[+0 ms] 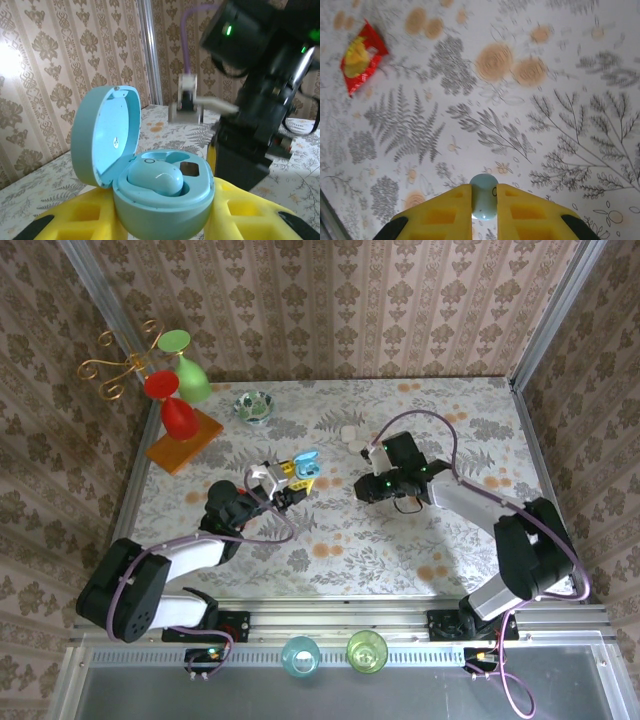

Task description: Insert wireless bluetooth earbuds into charging case

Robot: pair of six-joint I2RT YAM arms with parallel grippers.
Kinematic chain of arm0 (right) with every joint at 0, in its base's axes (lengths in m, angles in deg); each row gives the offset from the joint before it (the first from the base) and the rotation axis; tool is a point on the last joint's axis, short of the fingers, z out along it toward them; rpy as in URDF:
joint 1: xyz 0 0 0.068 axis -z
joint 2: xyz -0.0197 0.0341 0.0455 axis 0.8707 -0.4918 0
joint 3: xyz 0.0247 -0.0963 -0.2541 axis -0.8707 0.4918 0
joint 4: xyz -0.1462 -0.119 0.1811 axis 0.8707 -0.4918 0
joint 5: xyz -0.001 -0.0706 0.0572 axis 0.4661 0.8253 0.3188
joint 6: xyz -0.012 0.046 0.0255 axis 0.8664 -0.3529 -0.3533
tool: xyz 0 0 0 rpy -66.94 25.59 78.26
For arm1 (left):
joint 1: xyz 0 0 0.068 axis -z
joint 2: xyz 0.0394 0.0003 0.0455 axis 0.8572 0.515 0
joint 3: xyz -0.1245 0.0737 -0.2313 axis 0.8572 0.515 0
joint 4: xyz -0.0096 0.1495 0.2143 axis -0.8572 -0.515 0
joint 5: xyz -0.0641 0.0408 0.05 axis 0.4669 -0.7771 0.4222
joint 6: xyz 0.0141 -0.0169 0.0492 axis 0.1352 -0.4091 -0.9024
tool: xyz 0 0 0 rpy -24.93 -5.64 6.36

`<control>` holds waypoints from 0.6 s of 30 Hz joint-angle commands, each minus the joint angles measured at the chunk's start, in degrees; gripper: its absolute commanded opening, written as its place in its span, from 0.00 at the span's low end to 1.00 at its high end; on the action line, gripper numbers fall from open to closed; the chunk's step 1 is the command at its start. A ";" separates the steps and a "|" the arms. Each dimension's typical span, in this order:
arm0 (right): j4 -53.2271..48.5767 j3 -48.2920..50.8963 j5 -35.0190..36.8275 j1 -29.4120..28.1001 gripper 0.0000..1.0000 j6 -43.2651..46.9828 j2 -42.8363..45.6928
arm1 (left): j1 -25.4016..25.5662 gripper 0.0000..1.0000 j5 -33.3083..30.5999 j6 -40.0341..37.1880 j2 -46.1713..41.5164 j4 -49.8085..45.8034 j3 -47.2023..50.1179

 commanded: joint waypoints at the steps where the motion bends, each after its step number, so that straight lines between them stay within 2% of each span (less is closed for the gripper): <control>1: -6.75 -4.34 4.04 -1.79 0.17 2.36 4.52 | -0.07 0.31 -0.06 -0.41 1.30 1.46 -1.43; 8: -11.64 -11.79 6.32 -6.47 0.17 3.59 9.57 | -0.07 0.31 -0.21 -0.49 3.05 0.79 -1.52; 18: -12.78 -20.73 6.75 -11.55 0.17 6.25 5.14 | -0.07 0.31 1.85 0.99 2.89 0.52 -1.68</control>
